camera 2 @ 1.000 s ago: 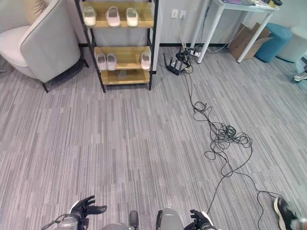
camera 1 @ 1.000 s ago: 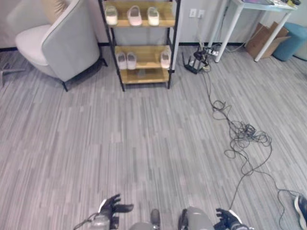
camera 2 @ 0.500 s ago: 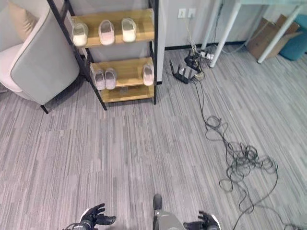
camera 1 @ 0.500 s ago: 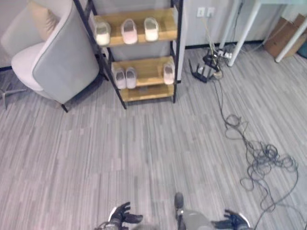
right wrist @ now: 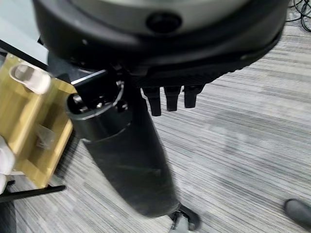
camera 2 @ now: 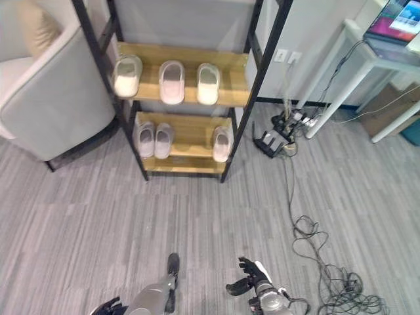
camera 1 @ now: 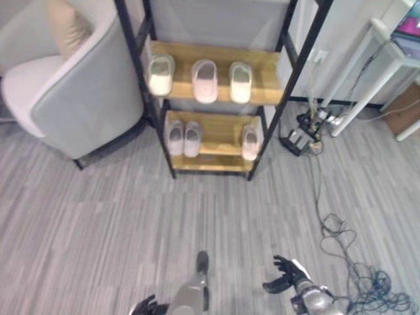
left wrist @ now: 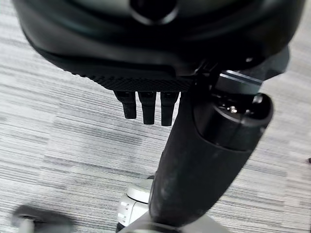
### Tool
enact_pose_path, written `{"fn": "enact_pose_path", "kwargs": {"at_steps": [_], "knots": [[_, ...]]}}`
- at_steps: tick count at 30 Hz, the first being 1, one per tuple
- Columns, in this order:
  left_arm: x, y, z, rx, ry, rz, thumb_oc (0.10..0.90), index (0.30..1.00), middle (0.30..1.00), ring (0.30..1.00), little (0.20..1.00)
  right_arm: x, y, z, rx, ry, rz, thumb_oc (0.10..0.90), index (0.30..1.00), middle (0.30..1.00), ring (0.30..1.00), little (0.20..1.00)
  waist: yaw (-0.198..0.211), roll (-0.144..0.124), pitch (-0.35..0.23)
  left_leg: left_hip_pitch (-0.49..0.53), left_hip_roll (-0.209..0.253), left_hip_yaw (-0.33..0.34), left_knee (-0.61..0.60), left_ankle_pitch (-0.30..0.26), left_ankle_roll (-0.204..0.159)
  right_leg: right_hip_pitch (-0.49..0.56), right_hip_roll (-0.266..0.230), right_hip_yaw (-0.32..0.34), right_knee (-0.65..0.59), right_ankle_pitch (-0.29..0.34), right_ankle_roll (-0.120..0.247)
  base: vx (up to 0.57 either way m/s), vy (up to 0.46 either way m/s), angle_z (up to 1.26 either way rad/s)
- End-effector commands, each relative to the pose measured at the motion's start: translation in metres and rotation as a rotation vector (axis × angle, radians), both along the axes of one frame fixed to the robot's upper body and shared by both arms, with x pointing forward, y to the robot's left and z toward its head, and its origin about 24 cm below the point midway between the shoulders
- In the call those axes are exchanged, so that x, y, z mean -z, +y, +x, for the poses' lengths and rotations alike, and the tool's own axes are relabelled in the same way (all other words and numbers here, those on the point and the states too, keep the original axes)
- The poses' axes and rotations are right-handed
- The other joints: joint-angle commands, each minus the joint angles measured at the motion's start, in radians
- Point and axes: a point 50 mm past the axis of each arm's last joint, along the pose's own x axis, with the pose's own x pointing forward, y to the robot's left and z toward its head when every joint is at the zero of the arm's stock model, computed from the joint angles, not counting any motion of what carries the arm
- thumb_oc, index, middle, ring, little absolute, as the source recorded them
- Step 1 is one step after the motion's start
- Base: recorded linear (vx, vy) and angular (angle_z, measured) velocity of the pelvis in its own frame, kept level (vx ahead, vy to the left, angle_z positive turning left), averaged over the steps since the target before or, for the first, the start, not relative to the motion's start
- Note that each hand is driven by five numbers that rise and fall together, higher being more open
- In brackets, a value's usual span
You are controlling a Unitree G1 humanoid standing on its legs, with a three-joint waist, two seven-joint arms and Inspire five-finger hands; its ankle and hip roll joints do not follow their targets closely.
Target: Arrange the slippers neatly on the shoe rack.
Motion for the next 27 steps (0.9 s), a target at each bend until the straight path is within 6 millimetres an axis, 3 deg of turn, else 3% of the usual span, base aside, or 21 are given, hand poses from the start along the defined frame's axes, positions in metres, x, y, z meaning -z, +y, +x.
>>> {"fn": "enact_pose_path", "kwargs": {"at_steps": [1, 2, 3, 5, 6, 7, 8, 10, 11, 12, 17, 21, 22, 24, 25, 27], "knots": [[0.002, -0.004, -0.009, 0.115, 0.051, 0.032, 0.8, 0.9, 0.9, 0.9, 0.9, -0.014, -0.029, 0.006, -0.005, -0.07, -0.08, 0.8, 0.9, 0.9, 0.9, 0.9, -0.003, 0.028, -0.078, -0.089, 0.084, 0.02, 0.037, -0.033, -0.109, -0.075, 0.019, 0.005, 0.063, 0.052, 0.041, 0.21, 0.202, -0.02], [0.002, -0.004, -0.006, 0.143, 0.048, 0.041, 0.8, 0.9, 0.9, 0.9, 0.9, -0.013, -0.029, 0.005, 0.006, -0.067, -0.076, 0.8, 0.9, 0.9, 0.9, 0.9, -0.013, 0.021, -0.077, -0.075, 0.07, 0.032, 0.049, -0.058, -0.096, -0.102, -0.01, 0.002, 0.143, 0.122, 0.072, 0.34, 0.363, 0.12], [-0.004, -0.002, 0.019, 0.196, -0.016, 0.068, 0.8, 0.9, 0.9, 0.9, 0.9, -0.016, -0.033, 0.008, 0.029, -0.082, -0.085, 0.8, 0.9, 0.9, 0.9, 0.9, -0.043, 0.039, -0.062, -0.007, 0.056, 0.043, 0.056, -0.108, -0.059, -0.206, -0.06, -0.007, 0.371, 0.306, 0.104, 0.34, 0.363, 0.06], [-0.007, 0.0, 0.028, 0.216, -0.043, 0.079, 0.8, 0.9, 0.9, 0.9, 0.9, -0.017, -0.034, 0.009, 0.035, -0.091, -0.084, 0.8, 0.9, 0.9, 0.9, 0.9, -0.056, 0.051, -0.048, 0.027, 0.057, 0.033, 0.048, -0.122, -0.051, -0.263, -0.058, -0.005, 0.447, 0.319, 0.085, 0.29, 0.238, 0.19], [-0.012, -0.001, 0.043, 0.256, -0.089, 0.097, 0.8, 0.9, 0.9, 0.9, 0.9, -0.02, -0.035, 0.012, 0.044, -0.114, -0.088, 0.8, 0.9, 0.9, 0.9, 0.9, -0.085, 0.075, -0.019, 0.084, 0.063, 0.007, 0.036, -0.147, -0.042, -0.355, -0.04, -0.016, 0.483, 0.265, 0.054, 0.24, 0.151, 0.14], [-0.012, -0.001, 0.043, 0.256, -0.089, 0.097, 0.8, 0.9, 0.9, 0.9, 0.9, -0.02, -0.035, 0.012, 0.044, -0.114, -0.088, 0.8, 0.9, 0.9, 0.9, 0.9, -0.086, 0.072, -0.017, 0.086, 0.06, 0.007, 0.038, -0.149, -0.042, -0.354, -0.044, -0.017, 0.489, 0.26, 0.054, 0.32, 0.096, -0.01], [-0.014, -0.003, 0.051, 0.273, -0.118, 0.097, 0.8, 0.9, 0.9, 0.9, 0.9, -0.024, -0.036, 0.016, 0.041, -0.136, -0.096, 0.8, 0.9, 0.9, 0.9, 0.9, -0.107, 0.078, 0.005, 0.121, 0.054, -0.02, 0.041, -0.173, -0.04, -0.413, -0.027, -0.033, 0.415, 0.202, 0.034, 0.26, 0.005, -0.1], [-0.011, -0.007, 0.044, 0.316, -0.086, 0.091, 0.8, 0.9, 0.9, 0.9, 0.9, -0.028, -0.041, 0.02, 0.042, -0.156, -0.11, 0.8, 0.9, 0.9, 0.9, 0.9, -0.123, 0.072, 0.011, 0.147, 0.043, -0.046, 0.054, -0.206, -0.044, -0.451, -0.002, -0.001, 0.255, 0.165, 0.038, 0.34, -0.03, 0.16], [-0.011, -0.007, 0.044, 0.317, -0.086, 0.091, 0.8, 0.9, 0.9, 0.9, 0.9, -0.027, -0.041, 0.019, 0.042, -0.156, -0.11, 0.8, 0.9, 0.9, 0.9, 0.9, -0.123, 0.073, 0.014, 0.151, 0.044, -0.046, 0.055, -0.209, -0.044, -0.446, -0.001, -0.001, 0.253, 0.164, 0.038, 0.46, -0.124, 0.17], [-0.005, -0.011, 0.03, 0.337, -0.033, 0.084, 0.8, 0.9, 0.9, 0.9, 0.9, -0.032, -0.044, 0.022, 0.049, -0.183, -0.113, 0.8, 0.9, 0.9, 0.9, 0.9, -0.137, 0.063, 0.012, 0.184, 0.031, -0.068, 0.057, -0.241, -0.055, -0.469, 0.0, 0.042, 0.068, 0.193, 0.05, 0.3, -0.095, 0.14], [-0.001, -0.01, 0.015, 0.338, 0.023, 0.075, 0.8, 0.9, 0.9, 0.9, 0.9, -0.035, -0.045, 0.022, 0.026, -0.191, -0.121, 0.8, 0.9, 0.9, 0.9, 0.9, -0.15, 0.058, 0.009, 0.23, 0.03, -0.103, 0.066, -0.281, -0.068, -0.478, -0.01, 0.064, -0.036, 0.24, 0.067, 0.27, -0.146, 0.29], [0.0, -0.007, 0.005, 0.335, 0.057, 0.079, 0.8, 0.9, 0.9, 0.9, 0.9, -0.035, -0.046, 0.018, 0.002, -0.189, -0.133, 0.8, 0.9, 0.9, 0.9, 0.9, -0.15, 0.053, -0.019, 0.264, 0.039, -0.118, 0.066, -0.304, -0.078, -0.444, -0.003, 0.08, -0.045, 0.244, 0.054, 0.25, -0.197, 0.24], [0.0, -0.007, 0.006, 0.326, 0.05, 0.081, 0.8, 0.9, 0.9, 0.9, 0.9, -0.035, -0.048, 0.018, -0.002, -0.19, -0.141, 0.8, 0.9, 0.9, 0.9, 0.9, -0.15, 0.059, -0.037, 0.276, 0.058, -0.133, 0.073, -0.312, -0.092, -0.43, 0.011, 0.086, -0.03, 0.231, 0.044, 0.29, -0.292, 0.07], [0.0, -0.016, 0.012, 0.383, 0.025, 0.082, 0.8, 0.9, 0.9, 0.9, 0.9, -0.045, -0.052, 0.024, -0.025, -0.246, -0.171, 0.8, 0.9, 0.9, 0.9, 0.9, -0.15, 0.065, -0.041, 0.237, 0.091, -0.136, 0.194, -0.299, -0.124, -0.388, 0.026, 0.06, -0.023, 0.186, 0.017, 0.25, -0.364, 0.26], [-0.005, -0.022, 0.034, 0.404, -0.061, 0.089, 0.8, 0.9, 0.9, 0.9, 0.9, -0.051, -0.057, 0.026, -0.028, -0.275, -0.202, 0.8, 0.9, 0.9, 0.9, 0.9, -0.148, 0.055, -0.019, 0.128, 0.137, -0.11, 0.39, -0.218, -0.146, -0.36, 0.022, 0.027, -0.014, 0.162, -0.018, 0.06, -0.294, 0.53], [-0.013, -0.026, 0.055, 0.4, -0.151, 0.098, 0.8, 0.9, 0.9, 0.9, 0.9, -0.053, -0.056, 0.029, -0.033, -0.29, -0.215, 0.8, 0.9, 0.9, 0.9, 0.9, -0.127, 0.04, 0.005, 0.068, 0.143, -0.113, 0.458, -0.212, -0.132, -0.334, 0.022, 0.005, -0.013, 0.142, -0.035, 0.04, -0.198, 0.48]]}}
